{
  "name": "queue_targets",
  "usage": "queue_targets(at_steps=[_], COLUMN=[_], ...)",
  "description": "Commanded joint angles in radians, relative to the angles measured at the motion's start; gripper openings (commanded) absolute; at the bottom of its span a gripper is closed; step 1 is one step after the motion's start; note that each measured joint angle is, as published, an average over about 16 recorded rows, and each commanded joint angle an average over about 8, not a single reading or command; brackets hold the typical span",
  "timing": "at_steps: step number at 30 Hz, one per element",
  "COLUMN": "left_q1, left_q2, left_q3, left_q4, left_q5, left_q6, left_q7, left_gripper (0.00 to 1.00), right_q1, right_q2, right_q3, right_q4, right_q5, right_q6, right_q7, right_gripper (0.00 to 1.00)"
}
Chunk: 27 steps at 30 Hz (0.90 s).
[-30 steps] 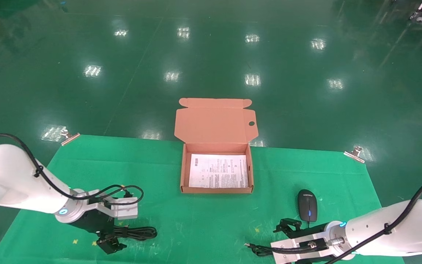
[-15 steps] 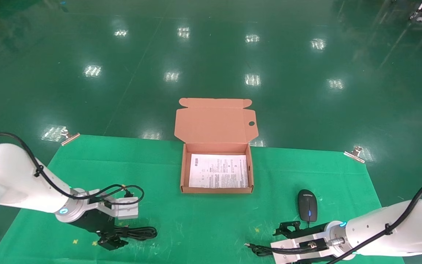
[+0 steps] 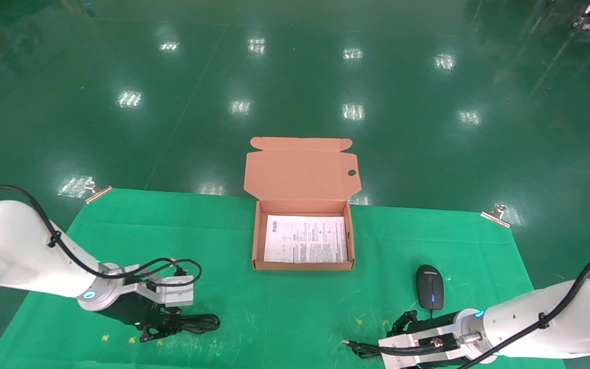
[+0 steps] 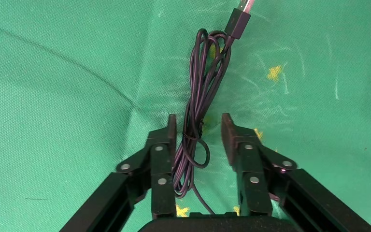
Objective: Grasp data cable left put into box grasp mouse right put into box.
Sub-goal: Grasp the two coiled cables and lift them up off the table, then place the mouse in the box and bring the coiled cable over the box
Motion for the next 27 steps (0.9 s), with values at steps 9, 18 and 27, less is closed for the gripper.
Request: queue_targets(at_steps=[9,18,27], left_q1=[0.000,-0.012,-0.117], left_q2=[-0.001,-0.014,-0.121], left_q3=[0.001,0.003,-0.039], left_q4=[-0.002,-0.015,-0.178], left_q5=[0.001,0.006,-0.042], left_q6=[0.001,0.006,0.092], left_q7=[-0.001,0.007,0.010], left_gripper=[0.00,0.00,0.00], right_q1=[0.000,0.010,0.106], right_q2=[0.001,0.027,0.188], right_q3=[0.000,0.025,0.131], right_q4=[0.001,0.010,0.170], right_q5=[-0.001,0.035,0.097], right_q6=[-0.001,-0.005,-0.008], right_q7=[0.001,0.024,0.189], right_gripper=[0.00,0.00,0.00])
